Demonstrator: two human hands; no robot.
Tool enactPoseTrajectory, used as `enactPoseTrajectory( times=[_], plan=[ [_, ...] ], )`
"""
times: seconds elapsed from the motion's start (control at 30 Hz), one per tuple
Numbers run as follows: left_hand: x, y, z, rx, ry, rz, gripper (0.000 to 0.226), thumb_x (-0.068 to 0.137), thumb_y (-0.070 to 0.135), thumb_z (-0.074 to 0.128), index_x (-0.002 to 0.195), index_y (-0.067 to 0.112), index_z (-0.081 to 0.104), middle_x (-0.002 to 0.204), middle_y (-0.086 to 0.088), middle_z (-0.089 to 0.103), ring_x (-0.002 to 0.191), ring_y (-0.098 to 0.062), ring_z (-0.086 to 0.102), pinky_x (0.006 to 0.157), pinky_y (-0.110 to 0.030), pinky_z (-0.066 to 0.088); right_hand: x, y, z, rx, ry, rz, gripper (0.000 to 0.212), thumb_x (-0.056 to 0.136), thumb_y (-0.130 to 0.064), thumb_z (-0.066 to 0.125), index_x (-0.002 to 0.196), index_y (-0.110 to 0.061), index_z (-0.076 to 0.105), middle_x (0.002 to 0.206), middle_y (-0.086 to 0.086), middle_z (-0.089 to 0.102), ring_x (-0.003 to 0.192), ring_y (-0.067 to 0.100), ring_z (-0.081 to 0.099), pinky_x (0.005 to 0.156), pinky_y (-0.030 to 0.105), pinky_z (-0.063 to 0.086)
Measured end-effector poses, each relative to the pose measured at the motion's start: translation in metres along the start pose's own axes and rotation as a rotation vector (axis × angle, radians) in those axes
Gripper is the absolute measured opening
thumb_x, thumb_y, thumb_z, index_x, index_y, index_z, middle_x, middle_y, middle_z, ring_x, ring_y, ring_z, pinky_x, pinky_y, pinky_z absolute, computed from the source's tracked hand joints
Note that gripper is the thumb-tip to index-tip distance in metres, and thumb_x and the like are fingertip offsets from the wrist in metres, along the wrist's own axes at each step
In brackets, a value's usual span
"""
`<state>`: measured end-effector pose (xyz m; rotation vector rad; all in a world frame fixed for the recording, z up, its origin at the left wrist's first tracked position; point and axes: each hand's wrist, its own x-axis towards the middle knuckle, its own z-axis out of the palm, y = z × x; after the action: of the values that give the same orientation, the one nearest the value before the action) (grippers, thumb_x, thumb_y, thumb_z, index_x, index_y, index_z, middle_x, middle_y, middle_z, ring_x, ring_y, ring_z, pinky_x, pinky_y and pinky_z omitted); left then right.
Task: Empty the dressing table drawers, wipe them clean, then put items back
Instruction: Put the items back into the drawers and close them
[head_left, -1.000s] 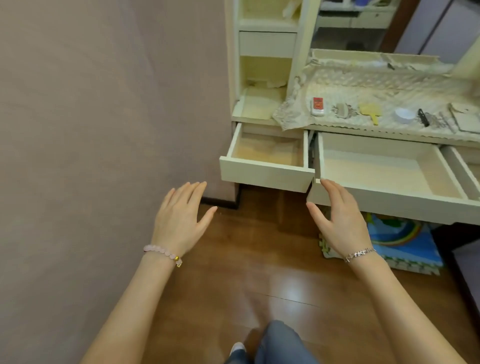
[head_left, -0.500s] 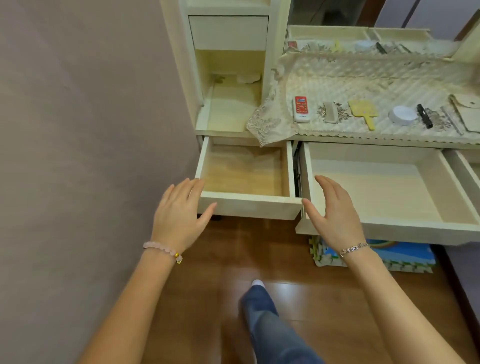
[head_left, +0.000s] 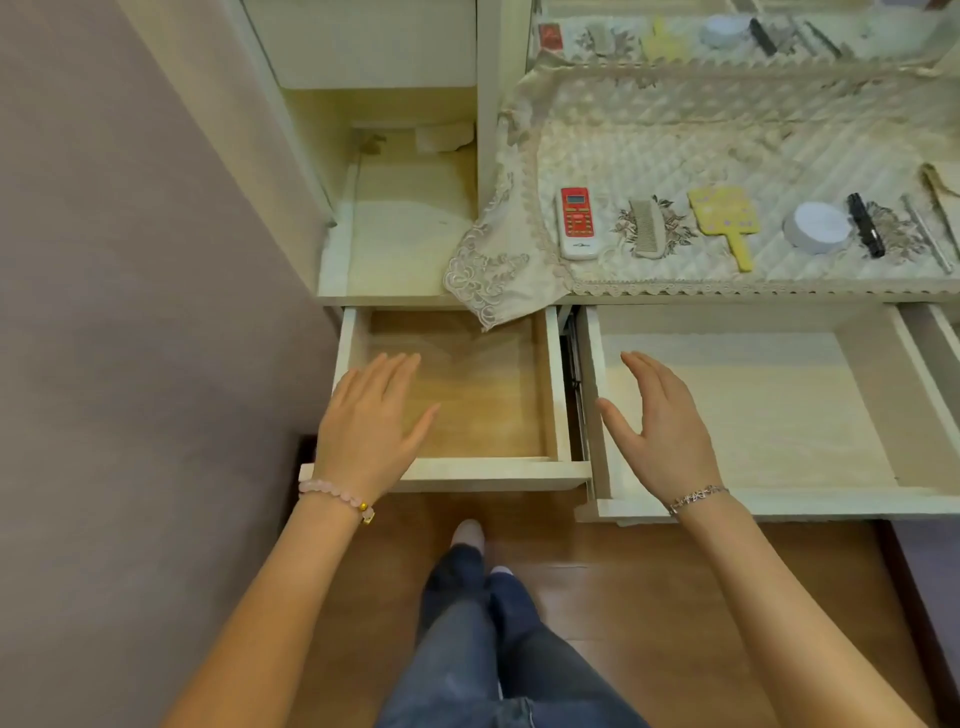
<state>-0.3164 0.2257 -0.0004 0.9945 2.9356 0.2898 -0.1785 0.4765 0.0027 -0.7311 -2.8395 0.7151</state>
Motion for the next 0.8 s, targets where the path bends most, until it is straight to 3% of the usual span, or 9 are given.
enactPoseTrajectory(
  times=[0.47,0.8],
  plan=[
    [0.135,-0.002,0.028,-0.066,-0.080,0.195,0.064,0.090,0.052,0.029,0.134,0.009,0.047,0.135,-0.010,0.053,0.126,-0.026,0.047,0.108,-0.042,0.032,0.083,0.011,0.016,0.014,0.053,0.186,0.057,0.092,-0.035,0.051,0.142,-0.012,0.036,0.147,0.004,0.037,0.136,0.018,0.030,0.111,0.029,0.024],
    [0.209,0.035,0.053,-0.217,-0.076,0.232,0.057,0.090,0.047,0.037,0.131,0.008,0.051,0.129,-0.009,0.056,0.120,-0.027,0.051,0.103,-0.038,0.035,0.139,0.031,0.008,0.018,0.106,0.201,0.056,0.092,-0.029,0.055,0.141,-0.010,0.036,0.146,0.006,0.038,0.136,0.020,0.032,0.111,0.029,0.023]
  ],
)
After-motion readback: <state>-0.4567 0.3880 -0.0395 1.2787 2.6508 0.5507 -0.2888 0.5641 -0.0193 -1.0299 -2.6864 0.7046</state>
